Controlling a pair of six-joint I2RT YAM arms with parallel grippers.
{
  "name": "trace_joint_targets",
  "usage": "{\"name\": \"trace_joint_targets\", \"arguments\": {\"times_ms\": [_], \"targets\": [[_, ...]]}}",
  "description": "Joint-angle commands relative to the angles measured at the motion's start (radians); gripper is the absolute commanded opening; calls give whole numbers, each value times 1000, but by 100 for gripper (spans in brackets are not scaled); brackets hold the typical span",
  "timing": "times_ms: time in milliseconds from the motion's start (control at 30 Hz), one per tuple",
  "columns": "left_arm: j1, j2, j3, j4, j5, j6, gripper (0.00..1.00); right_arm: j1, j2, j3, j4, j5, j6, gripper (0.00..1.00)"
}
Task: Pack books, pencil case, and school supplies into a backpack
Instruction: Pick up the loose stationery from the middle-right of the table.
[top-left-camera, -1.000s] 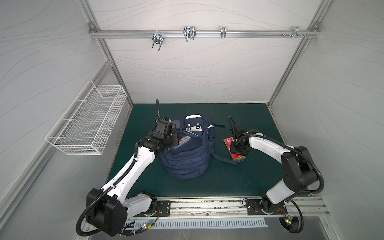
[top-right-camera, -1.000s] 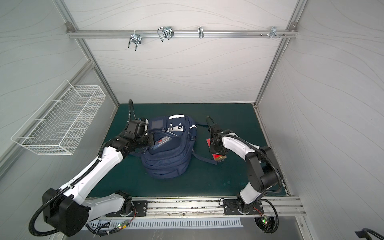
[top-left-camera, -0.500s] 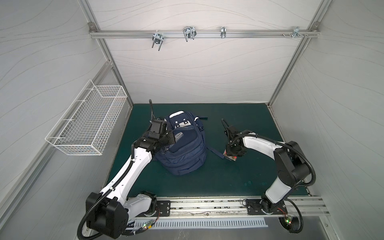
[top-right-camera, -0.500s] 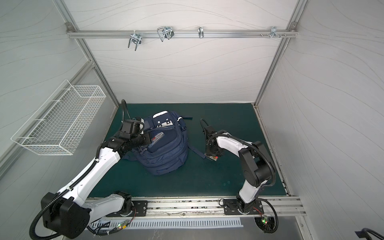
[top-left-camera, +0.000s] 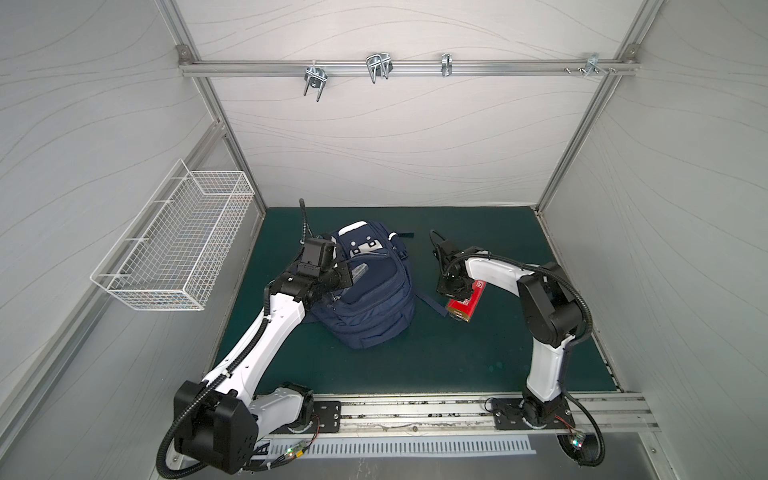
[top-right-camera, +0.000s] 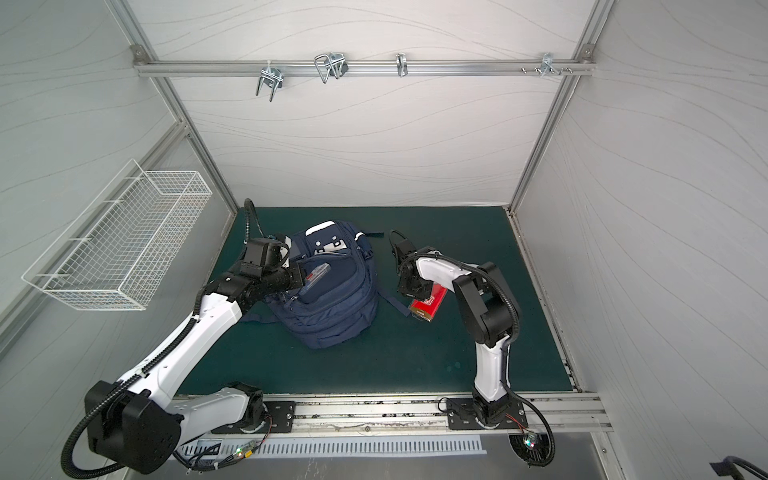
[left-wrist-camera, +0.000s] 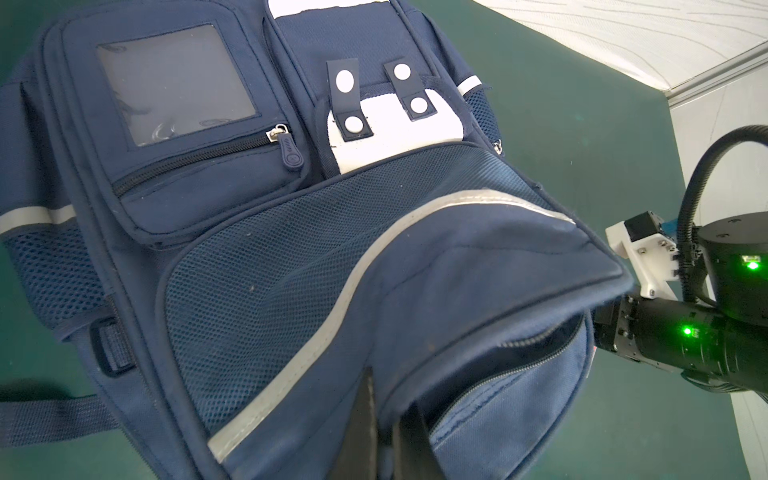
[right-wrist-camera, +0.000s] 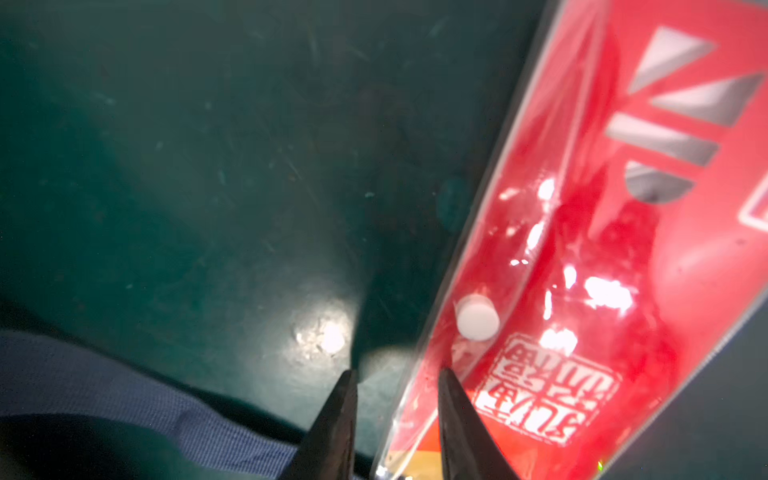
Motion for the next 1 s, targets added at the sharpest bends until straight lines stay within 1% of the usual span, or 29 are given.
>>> {"name": "trace_joint_targets", "arguments": {"times_ms": [0, 100, 300, 367, 467, 533, 600, 633, 667, 767, 867, 967], "targets": [[-4, -22, 33, 131, 36, -30, 0, 16, -19, 7, -82, 57, 73, 37], [-4, -21, 35, 131, 45, -30, 0, 27, -39, 0, -119, 114, 75, 43], [-7, -19, 35, 138, 58, -26, 0, 34, 7, -10, -77, 69, 83, 42], [-17, -22, 35, 138, 55, -21, 0, 36, 35, 4, -72, 57, 83, 36], [-30, -21, 35, 136, 46, -16, 0, 35, 60, 19, -75, 65, 79, 23], [-33, -16, 36, 136, 52, -15, 0, 34, 55, 13, -71, 74, 75, 16], [-43, -12, 36, 136, 52, -14, 0, 32, 42, 5, -72, 86, 67, 7], [-47, -9, 36, 136, 55, -13, 0, 31, 31, 2, -72, 94, 64, 3], [-52, -6, 37, 139, 62, -14, 0, 31, 14, -2, -73, 103, 56, 0], [-73, 17, 43, 139, 86, -10, 0, 33, -60, -26, -74, 134, 27, 0], [-120, 52, 60, 127, 118, 2, 0, 34, -175, -57, -98, 188, -14, 0], [-151, 73, 62, 136, 160, -5, 0, 40, -323, -89, -116, 221, -81, 0]]}}
